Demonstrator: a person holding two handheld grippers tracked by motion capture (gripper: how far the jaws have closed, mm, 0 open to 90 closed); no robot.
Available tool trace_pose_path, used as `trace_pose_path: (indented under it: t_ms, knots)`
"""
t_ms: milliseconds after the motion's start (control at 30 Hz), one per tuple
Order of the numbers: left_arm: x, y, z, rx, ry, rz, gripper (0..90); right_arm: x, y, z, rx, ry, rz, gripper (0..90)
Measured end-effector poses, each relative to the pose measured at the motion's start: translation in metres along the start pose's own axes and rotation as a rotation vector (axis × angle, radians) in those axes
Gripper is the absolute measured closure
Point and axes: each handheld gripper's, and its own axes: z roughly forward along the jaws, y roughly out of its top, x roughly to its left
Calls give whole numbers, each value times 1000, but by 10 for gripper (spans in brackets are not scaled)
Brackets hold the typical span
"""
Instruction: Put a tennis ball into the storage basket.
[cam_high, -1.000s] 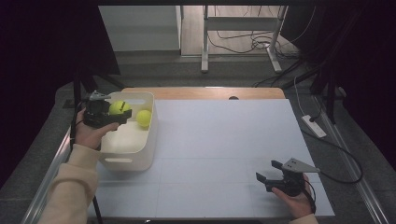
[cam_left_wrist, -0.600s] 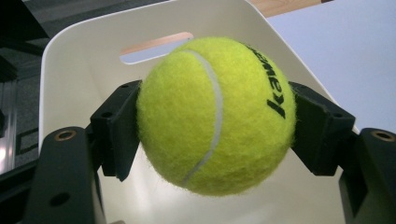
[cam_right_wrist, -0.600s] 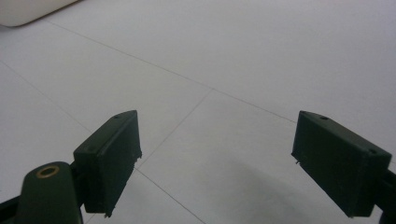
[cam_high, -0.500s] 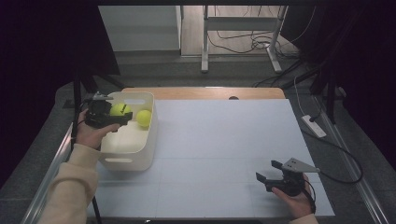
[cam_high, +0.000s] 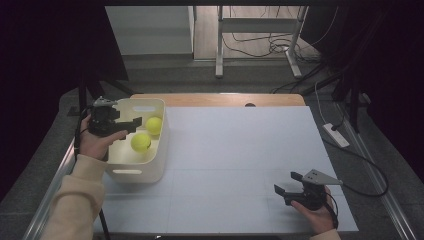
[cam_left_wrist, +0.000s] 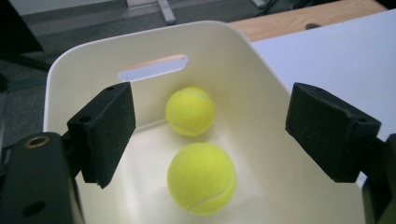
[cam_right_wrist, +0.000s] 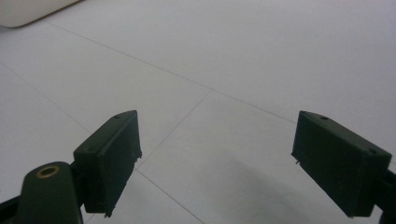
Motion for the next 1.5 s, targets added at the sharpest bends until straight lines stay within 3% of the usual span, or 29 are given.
trace_pose_path:
  t_ms: [500,700,933,1500]
  knots:
    - [-16,-7,-12,-83,-98,30,148,0,0,-1,-1,-2,-1,149]
    - [-26,-14,-18,-122,-152,68,148,0,0,-1,2,-3,-3,149]
    - [-33,-21,-19,-138,-188,77,150,0,0,-1,-2,-3,0,150]
    - [-67,-38,-22,-163,-262,127,153,0,0,-1,-3,-3,-7,150]
